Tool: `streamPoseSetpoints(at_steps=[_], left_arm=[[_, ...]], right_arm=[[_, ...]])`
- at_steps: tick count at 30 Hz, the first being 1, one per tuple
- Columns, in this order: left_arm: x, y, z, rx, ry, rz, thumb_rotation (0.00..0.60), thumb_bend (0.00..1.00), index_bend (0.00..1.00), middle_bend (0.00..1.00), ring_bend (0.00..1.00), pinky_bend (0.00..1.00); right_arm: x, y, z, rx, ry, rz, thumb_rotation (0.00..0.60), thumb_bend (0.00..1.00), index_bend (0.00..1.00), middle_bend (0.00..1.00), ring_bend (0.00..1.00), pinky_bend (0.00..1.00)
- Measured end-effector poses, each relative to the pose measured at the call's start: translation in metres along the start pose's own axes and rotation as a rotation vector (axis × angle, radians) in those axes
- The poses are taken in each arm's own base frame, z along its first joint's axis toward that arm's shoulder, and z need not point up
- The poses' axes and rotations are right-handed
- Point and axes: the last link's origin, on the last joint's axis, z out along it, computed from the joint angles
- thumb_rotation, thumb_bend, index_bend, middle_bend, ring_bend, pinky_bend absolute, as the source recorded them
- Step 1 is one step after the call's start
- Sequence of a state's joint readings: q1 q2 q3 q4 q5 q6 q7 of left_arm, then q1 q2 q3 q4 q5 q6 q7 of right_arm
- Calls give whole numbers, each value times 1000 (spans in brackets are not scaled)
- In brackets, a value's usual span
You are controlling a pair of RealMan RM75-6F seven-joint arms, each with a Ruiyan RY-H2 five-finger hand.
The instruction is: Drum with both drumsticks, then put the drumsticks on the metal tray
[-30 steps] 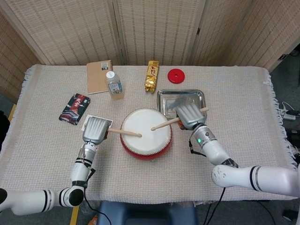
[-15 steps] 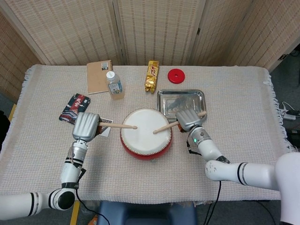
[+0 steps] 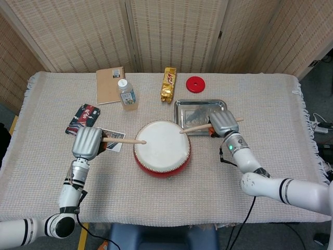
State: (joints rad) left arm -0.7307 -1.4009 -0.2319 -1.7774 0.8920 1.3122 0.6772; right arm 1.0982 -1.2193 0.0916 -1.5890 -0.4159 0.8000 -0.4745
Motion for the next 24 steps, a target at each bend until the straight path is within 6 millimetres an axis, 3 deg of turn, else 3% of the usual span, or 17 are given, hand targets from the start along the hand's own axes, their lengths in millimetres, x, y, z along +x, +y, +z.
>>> streamPoseSetpoints(at_steps=[5, 11, 16, 24], left_arm=[[0, -7, -4, 11, -6, -3, 600, 536, 1000, 1000, 1000, 1000], [2, -14, -7, 29, -2, -17, 600, 538, 1000, 1000, 1000, 1000], [2, -24, -9, 48, -2, -17, 600, 537, 1000, 1000, 1000, 1000], [3, -35, -10, 73, 0, -28, 600, 538, 1000, 1000, 1000, 1000]], right_arm=[[-1, 20, 15, -38, 9, 0, 600, 838, 1000, 1000, 1000, 1000], [-14, 29, 43, -60, -8, -12, 600, 594, 1000, 1000, 996, 1000], [-22, 27, 67, -68, -22, -2, 600, 444, 988, 959, 850, 935], [-29, 19, 95, -74, -41, 7, 600, 228, 628, 691, 563, 742]])
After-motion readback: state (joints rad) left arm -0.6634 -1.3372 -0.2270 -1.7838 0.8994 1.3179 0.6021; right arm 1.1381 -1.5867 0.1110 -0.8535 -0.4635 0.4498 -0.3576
